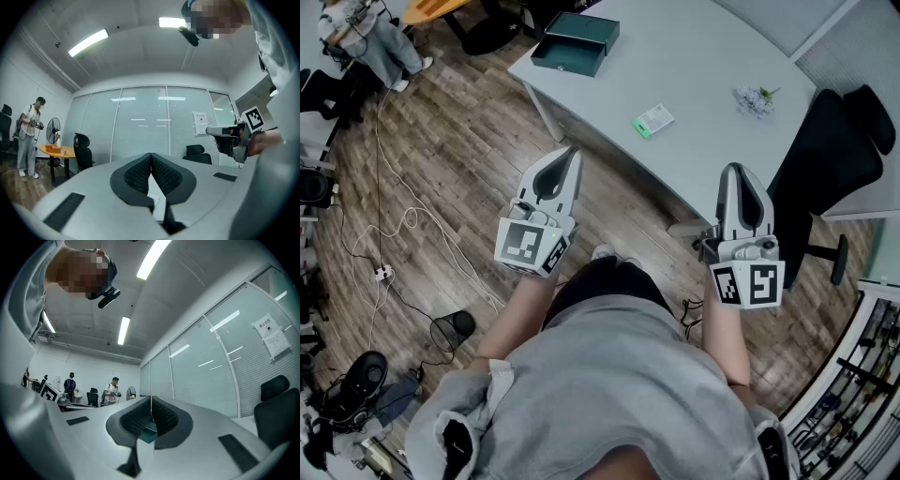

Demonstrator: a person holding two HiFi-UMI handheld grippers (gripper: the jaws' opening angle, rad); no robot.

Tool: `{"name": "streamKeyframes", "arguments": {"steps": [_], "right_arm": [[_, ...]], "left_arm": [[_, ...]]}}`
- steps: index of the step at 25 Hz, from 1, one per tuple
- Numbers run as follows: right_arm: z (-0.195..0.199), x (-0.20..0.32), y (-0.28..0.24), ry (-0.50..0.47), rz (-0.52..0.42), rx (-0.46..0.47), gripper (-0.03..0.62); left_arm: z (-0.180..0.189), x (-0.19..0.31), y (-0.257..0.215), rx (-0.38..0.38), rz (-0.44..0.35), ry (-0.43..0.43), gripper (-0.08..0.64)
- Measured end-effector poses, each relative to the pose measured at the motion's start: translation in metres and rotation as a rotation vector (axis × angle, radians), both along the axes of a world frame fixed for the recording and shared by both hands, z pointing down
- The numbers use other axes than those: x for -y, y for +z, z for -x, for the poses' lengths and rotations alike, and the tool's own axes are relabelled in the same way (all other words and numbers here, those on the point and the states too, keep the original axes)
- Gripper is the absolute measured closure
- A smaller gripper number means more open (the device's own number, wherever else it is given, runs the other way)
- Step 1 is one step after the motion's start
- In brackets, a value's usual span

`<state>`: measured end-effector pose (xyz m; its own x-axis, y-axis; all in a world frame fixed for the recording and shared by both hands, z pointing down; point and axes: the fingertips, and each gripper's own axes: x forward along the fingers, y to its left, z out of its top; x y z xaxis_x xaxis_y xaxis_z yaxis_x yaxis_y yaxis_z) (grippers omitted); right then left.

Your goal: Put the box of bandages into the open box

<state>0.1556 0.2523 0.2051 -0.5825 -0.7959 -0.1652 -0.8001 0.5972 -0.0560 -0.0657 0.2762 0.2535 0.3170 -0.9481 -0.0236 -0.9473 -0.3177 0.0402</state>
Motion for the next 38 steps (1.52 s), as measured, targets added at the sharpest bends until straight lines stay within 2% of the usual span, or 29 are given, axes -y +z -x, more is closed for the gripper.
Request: {"name": "streamKeyframes", "arguments": {"steps": [5,11,18,23,29,34,38], "right_arm": [[-0.013,-0.003,0.0,-0.008,0.001,0.002,0.541],[-0.038,-0.005,0.004,-0.048,0.013,0.079,0.54],[-0.057,0.01,0.013,-0.061,0.031,0.11,0.54],[-0.044,0.037,0.016,-0.072,0.031,0.118,0.538],[-0.012,0.097,0.008,-0.053,0.007,0.115,0.538],[0.029,0.154,0.006,-0.02,-0.003,0.111,0.538],[0.044,0.189,0.008,0.022,0.013,0.107,0.538]], "left_arm": [[-0.016,-0.004,0.0,0.0,0.009,-0.004,0.54],[-0.038,-0.007,0.004,0.008,0.013,-0.019,0.54],[-0.051,0.003,0.01,0.009,0.026,-0.038,0.54],[-0.042,0.033,0.014,0.003,0.026,-0.029,0.54],[-0.015,0.095,0.01,0.02,0.007,0.009,0.54],[0.019,0.159,0.012,0.014,-0.006,0.081,0.54],[0.029,0.205,0.012,0.008,0.014,0.131,0.54]]}}
